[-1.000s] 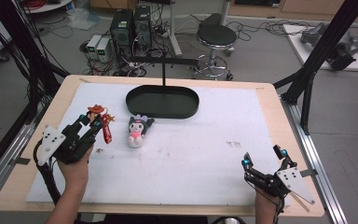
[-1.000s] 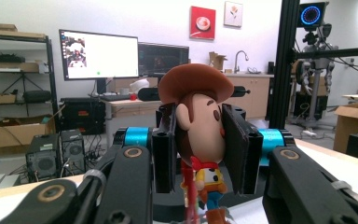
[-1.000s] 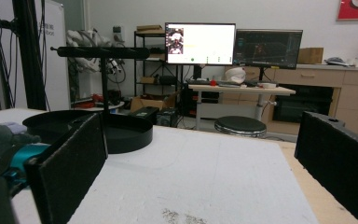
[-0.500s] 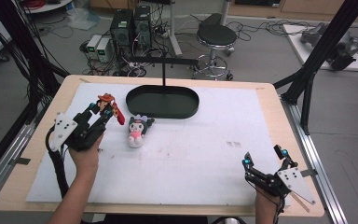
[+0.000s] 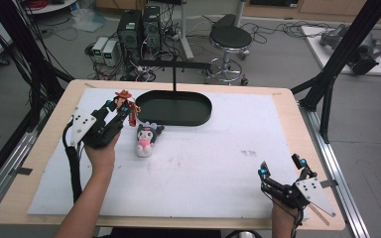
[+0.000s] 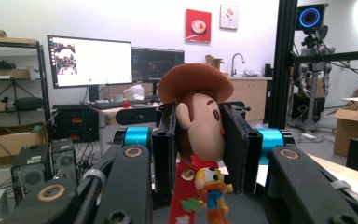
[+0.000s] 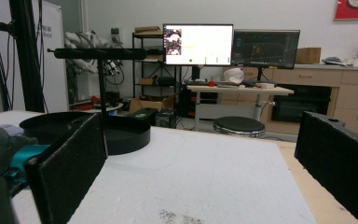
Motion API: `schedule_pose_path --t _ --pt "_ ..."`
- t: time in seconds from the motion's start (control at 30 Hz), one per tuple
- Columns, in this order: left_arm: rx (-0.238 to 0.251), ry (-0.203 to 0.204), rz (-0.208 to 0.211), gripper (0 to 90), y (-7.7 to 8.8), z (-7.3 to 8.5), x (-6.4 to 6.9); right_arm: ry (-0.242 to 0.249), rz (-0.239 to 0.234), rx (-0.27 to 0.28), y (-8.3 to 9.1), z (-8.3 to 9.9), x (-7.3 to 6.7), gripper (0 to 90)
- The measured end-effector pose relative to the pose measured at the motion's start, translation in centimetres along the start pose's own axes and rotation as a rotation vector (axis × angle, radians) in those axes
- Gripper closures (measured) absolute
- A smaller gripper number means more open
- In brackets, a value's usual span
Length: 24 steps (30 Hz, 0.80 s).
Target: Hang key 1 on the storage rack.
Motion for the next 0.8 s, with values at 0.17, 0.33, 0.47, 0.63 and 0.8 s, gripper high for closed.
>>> schedule_pose_path --t 0.17,0.33,0.47,0.63,0.8 --pt "0.005 0.017 -0.016 66.8 -1.1 0.2 -0.6 -0.002 0.0 -0.004 0.0 0.0 0.0 1.6" --pt "0.013 0.01 -0.014 66.8 -2.1 0.1 -0.6 -0.001 0.003 -0.004 -0.1 0.2 0.0 1.6" --pt "0.013 0.012 -0.015 66.8 -3.0 0.0 -0.7 0.0 0.0 -0.006 -0.1 0.2 -0.1 1.6" --pt "0.022 0.021 -0.005 66.8 -4.0 -0.3 -0.6 0.0 0.0 -0.004 -0.1 0.2 -0.1 1.6" --pt "0.009 0.03 -0.012 66.8 -5.0 -0.3 -0.9 -0.004 -0.001 -0.003 -0.2 0.2 -0.1 1.6"
Point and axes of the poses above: each handheld gripper's, and its own axes: y roughly backward along the jaws, z roughly out of its underside, x roughly to its right, the point moved 4 cm from there along -y, roughly forward along the jaws, and after that the axes turned 10 degrees about y, right-handed, at the moved point
